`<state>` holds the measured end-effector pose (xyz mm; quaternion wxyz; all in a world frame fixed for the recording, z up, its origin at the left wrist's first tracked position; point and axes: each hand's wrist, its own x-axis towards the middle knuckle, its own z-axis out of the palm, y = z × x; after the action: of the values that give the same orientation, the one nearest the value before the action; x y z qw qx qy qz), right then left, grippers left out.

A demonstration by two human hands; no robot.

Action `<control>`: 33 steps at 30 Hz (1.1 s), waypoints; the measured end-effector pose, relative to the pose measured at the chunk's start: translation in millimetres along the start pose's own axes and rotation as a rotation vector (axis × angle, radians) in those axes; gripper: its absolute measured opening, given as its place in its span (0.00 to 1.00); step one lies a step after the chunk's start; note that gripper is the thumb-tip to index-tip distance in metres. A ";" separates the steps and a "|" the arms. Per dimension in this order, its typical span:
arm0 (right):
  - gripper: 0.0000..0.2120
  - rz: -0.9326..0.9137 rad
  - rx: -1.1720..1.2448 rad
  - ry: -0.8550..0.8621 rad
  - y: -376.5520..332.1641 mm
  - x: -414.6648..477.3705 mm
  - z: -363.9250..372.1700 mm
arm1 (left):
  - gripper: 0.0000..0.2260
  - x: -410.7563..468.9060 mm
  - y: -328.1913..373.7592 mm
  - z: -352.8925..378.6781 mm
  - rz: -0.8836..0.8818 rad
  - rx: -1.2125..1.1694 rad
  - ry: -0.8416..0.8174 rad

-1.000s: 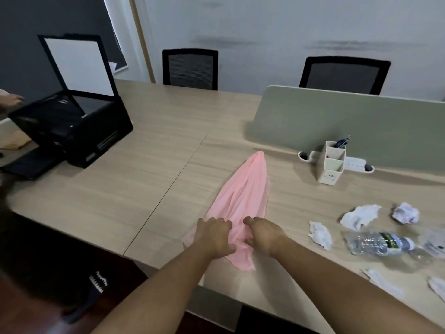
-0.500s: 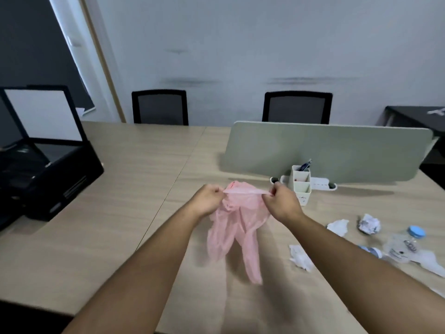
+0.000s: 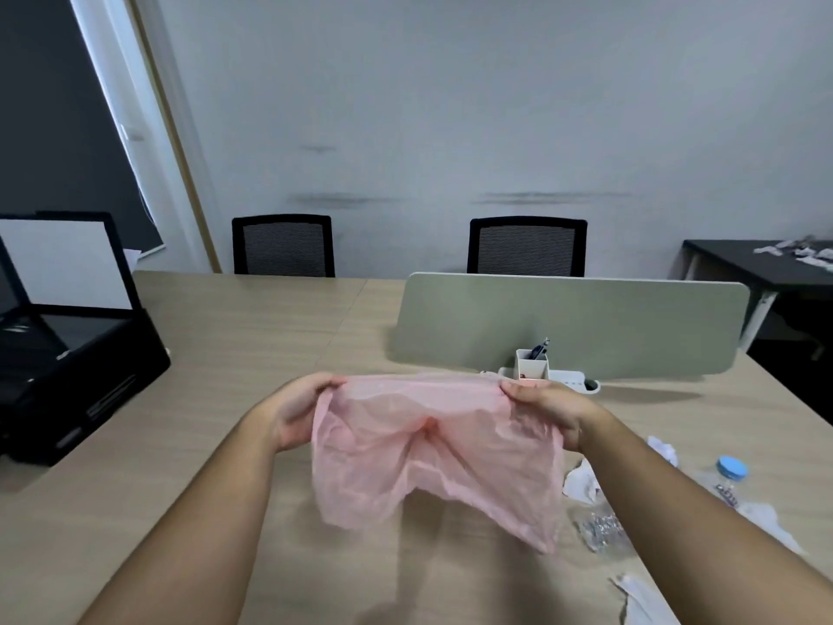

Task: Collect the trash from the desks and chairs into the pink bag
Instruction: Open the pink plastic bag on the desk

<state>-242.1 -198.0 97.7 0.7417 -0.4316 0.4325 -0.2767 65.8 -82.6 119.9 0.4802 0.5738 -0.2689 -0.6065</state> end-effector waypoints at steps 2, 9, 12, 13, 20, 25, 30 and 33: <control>0.11 0.029 -0.005 -0.012 2.7 0.9 -8.4 | 0.13 -3.9 -8.4 -11.7 -0.072 0.153 0.033; 0.11 0.088 -0.014 -0.097 -4.6 8.6 14.4 | 0.11 7.3 -26.3 21.6 0.559 1.068 0.657; 0.12 0.037 -0.132 -0.115 -14.0 10.4 31.3 | 0.19 -8.4 -48.0 100.4 1.014 1.201 0.436; 0.12 -0.023 -0.234 -0.112 -17.5 11.5 34.7 | 0.24 -8.4 -57.8 118.2 1.030 1.336 0.380; 0.29 -0.298 -1.381 0.010 -47.0 -6.5 33.8 | 0.17 24.3 -41.5 127.9 0.686 1.391 0.460; 0.26 -0.113 -1.660 0.108 -31.3 -22.5 2.6 | 0.14 33.4 -22.6 109.0 0.651 1.284 0.511; 0.10 -0.249 -1.050 0.162 -25.6 -21.2 -41.8 | 0.14 30.3 -8.1 80.5 0.645 1.139 0.449; 0.11 -0.219 -0.424 0.032 -21.9 -20.5 -43.7 | 0.14 29.0 -12.4 67.9 0.661 1.082 0.365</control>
<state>-291.1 -209.8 114.2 0.5930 -0.6177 0.4433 -0.2651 1.1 -118.9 109.7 0.3230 0.7150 -0.6120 -0.0995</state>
